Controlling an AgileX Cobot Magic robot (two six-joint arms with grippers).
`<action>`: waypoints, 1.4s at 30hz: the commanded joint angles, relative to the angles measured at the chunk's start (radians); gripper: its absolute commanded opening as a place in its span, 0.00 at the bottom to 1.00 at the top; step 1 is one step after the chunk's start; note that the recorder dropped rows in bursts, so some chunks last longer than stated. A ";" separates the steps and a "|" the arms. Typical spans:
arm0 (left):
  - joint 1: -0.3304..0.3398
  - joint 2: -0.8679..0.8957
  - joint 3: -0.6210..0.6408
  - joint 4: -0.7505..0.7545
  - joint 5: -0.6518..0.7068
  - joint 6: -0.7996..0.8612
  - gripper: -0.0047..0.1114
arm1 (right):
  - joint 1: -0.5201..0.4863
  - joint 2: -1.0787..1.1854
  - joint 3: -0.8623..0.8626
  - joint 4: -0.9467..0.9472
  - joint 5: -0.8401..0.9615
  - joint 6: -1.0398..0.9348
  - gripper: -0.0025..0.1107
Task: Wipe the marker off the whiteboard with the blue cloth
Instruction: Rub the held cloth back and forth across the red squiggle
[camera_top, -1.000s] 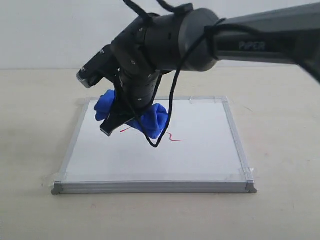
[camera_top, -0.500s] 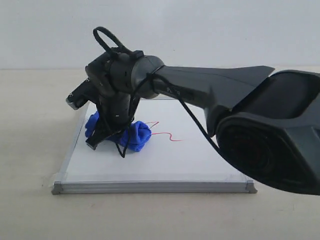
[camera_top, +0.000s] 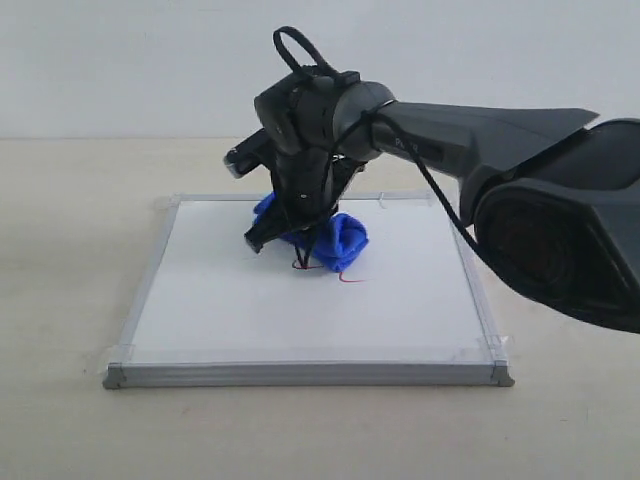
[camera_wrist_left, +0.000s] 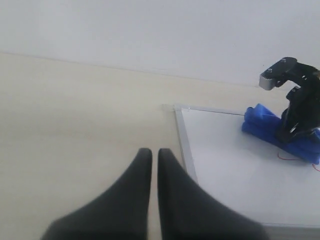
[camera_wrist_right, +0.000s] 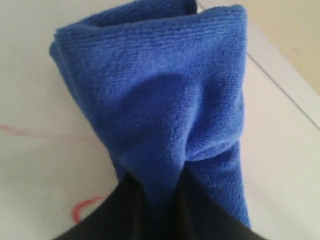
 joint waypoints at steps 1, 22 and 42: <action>0.003 -0.003 0.004 0.001 0.001 0.006 0.08 | 0.090 0.046 0.005 0.315 -0.079 -0.242 0.02; 0.003 -0.003 0.004 0.001 0.001 0.006 0.08 | -0.065 0.048 0.002 -0.029 0.195 0.013 0.02; 0.003 -0.003 0.004 0.001 0.001 0.006 0.08 | 0.050 0.048 0.002 0.062 0.195 -0.129 0.02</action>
